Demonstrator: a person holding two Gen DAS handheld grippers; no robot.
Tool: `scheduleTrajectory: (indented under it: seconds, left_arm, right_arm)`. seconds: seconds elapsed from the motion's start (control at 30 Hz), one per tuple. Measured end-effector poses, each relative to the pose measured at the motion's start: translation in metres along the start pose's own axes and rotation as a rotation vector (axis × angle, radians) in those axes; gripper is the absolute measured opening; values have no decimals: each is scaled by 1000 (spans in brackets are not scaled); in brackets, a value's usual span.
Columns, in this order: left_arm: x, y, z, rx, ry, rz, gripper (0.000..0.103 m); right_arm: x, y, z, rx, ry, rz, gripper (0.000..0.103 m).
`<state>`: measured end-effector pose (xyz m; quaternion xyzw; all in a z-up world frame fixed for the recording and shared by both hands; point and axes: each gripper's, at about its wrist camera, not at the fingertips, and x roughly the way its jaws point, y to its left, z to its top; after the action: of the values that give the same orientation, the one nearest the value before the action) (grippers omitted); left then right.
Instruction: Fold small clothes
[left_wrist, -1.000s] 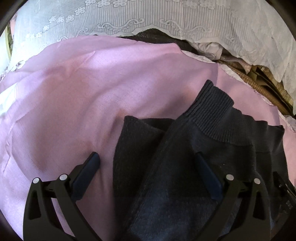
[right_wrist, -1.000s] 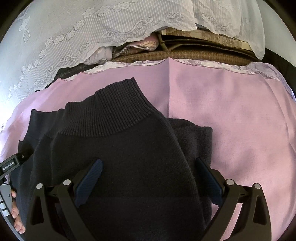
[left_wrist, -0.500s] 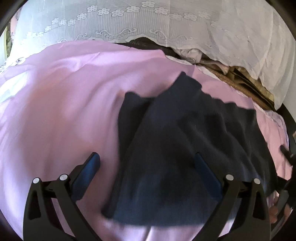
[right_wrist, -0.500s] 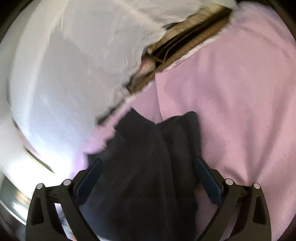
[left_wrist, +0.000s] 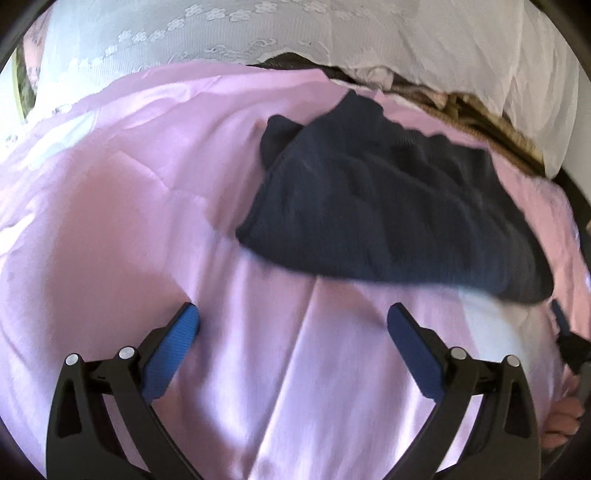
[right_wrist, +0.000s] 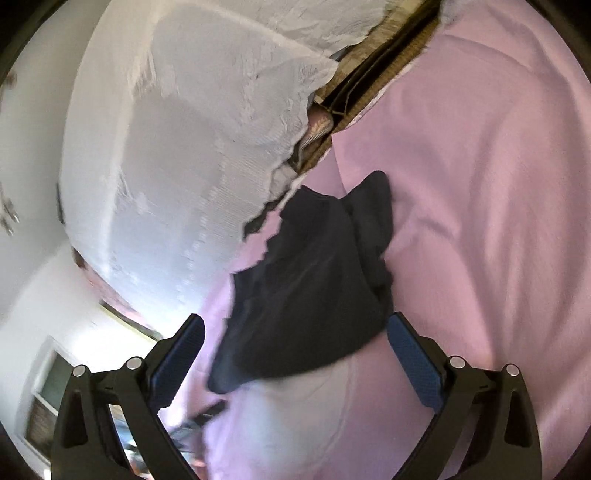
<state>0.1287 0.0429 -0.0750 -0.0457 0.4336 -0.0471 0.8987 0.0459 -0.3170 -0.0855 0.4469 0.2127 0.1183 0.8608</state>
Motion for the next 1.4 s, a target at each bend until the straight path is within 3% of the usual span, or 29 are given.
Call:
scheduleTrajectory:
  seconds: [0.17,0.27,0.33,0.43,0.57,0.67,0.87,0.9,0.93,0.97,1.03,1.07,1.1,1.23,1.3,1.4]
  left_arm:
    - [2,-8,-4,50,24,51,99]
    - [4,-7,-2,47,32,52,99]
    - [6,-8,-2,52,35,60,99]
    - [7,-10,-1,57,37,69,99]
    - [9,-12,0,55,39,68,99]
    - [10,-12,1,57,39,70,99]
    - [14,-14,4,57,43,76,99]
    - [14,-14,4,57,43,76,99]
    - [14,-15,4,57,43,76,99]
    - [13,-14,4,56,42,75,99]
    - [13,-14,3,54,42,72,99]
    - [13,-14,3,53,42,71,99]
    - [13,-13,2,53,41,71,99]
    - [10,-11,4,47,34,58,99]
    - [5,-11,6,45,17,45,99]
    - [-5,-15,12,31,-27,31,99]
  right_arm:
    - [-15,-16,-1,166,-49,123,100]
    - [-8,-20,6,231,-22,107,99]
    - [3,-16,12,238,35,38,99]
    - [23,-4,17,179,107,-100,99]
    - [57,5,23,54,119,-219,100]
    - [81,9,29,-17,112,-237,100]
    - [95,9,35,-81,98,-137,98]
    - [92,7,36,-67,91,-113,88]
    - [87,1,39,-30,81,-84,71]
    - [84,-6,41,10,79,-63,64]
    - [80,-25,43,108,77,-38,38]
    - [80,-31,42,136,86,-36,34]
    - [81,-34,42,146,97,-33,33]
    - [81,-21,40,78,116,16,65]
    - [85,-11,37,22,131,-21,65]
    - [89,-1,31,-55,139,-131,53]
